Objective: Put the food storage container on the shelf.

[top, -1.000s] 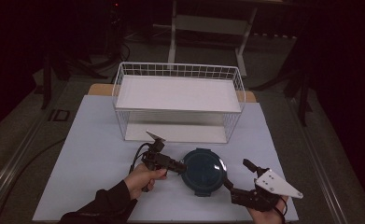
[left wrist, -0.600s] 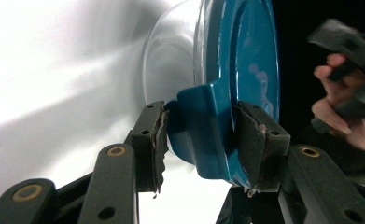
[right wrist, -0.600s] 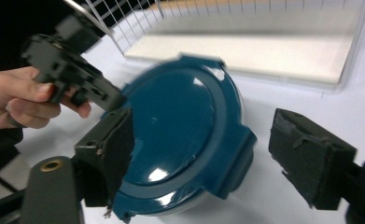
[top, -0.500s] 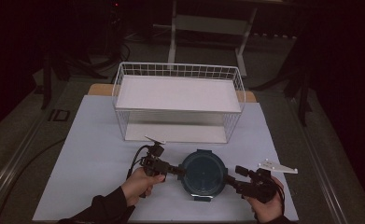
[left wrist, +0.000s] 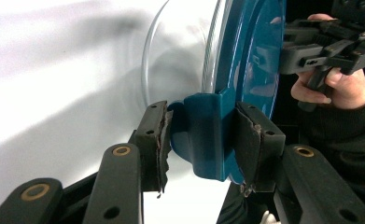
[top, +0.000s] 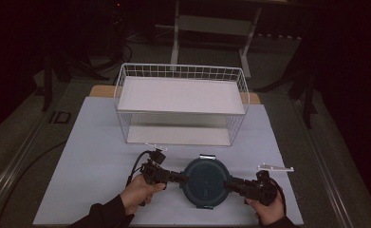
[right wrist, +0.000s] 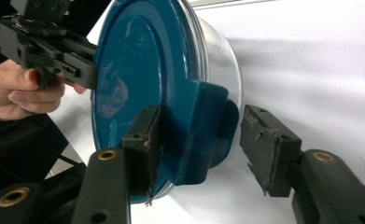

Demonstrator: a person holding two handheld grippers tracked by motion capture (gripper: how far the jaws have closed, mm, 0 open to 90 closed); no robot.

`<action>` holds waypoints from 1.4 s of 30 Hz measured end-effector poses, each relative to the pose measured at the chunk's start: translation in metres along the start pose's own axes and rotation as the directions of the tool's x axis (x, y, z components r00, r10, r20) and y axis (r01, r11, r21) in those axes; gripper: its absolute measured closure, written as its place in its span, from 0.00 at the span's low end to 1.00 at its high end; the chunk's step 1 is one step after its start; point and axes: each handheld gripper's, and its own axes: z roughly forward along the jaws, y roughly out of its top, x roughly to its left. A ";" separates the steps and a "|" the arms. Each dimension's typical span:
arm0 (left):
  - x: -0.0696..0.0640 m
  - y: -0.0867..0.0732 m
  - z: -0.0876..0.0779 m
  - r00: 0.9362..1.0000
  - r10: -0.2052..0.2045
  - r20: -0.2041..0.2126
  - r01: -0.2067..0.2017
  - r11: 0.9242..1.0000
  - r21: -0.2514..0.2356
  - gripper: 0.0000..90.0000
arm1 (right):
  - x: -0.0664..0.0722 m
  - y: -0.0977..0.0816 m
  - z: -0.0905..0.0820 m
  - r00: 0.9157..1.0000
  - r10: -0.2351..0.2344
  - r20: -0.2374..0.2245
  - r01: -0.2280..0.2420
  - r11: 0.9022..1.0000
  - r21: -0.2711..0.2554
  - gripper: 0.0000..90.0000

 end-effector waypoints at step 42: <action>0.000 0.002 -0.050 0.990 0.095 -0.107 -0.114 0.976 -0.183 0.64 | 0.014 0.048 0.031 0.991 -0.062 -0.117 0.060 0.998 -0.023 0.61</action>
